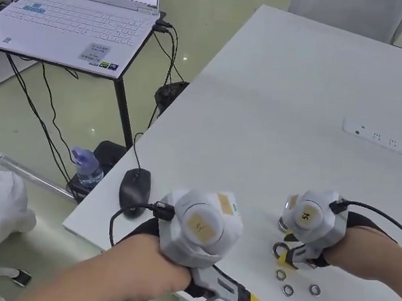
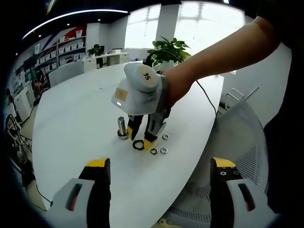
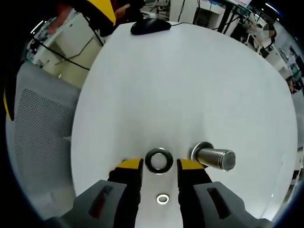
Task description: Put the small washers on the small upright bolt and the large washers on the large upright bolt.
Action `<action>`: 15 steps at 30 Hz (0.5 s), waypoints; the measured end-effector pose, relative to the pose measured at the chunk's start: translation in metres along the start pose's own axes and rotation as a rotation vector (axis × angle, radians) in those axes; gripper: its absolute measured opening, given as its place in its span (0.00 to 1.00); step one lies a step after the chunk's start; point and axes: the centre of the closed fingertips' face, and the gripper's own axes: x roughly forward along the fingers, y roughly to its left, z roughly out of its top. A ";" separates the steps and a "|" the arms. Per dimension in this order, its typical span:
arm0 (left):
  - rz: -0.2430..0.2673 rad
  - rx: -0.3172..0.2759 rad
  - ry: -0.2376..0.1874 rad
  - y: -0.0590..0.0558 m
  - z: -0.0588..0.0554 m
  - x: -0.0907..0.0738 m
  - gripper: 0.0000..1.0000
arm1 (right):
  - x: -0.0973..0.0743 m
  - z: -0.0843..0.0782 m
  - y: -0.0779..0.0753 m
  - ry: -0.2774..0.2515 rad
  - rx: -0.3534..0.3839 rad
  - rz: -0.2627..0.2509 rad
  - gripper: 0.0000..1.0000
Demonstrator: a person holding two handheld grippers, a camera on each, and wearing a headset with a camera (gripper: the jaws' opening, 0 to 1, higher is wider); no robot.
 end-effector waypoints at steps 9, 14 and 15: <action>0.001 -0.002 -0.006 0.000 0.001 0.000 0.85 | 0.000 0.000 0.005 0.058 0.027 -0.015 0.25; -0.002 0.005 0.000 -0.002 0.000 0.000 0.83 | 0.000 -0.001 0.003 0.058 0.045 -0.013 0.24; -0.003 0.004 0.001 -0.003 0.000 -0.001 0.83 | 0.000 -0.001 0.003 0.059 0.046 -0.014 0.24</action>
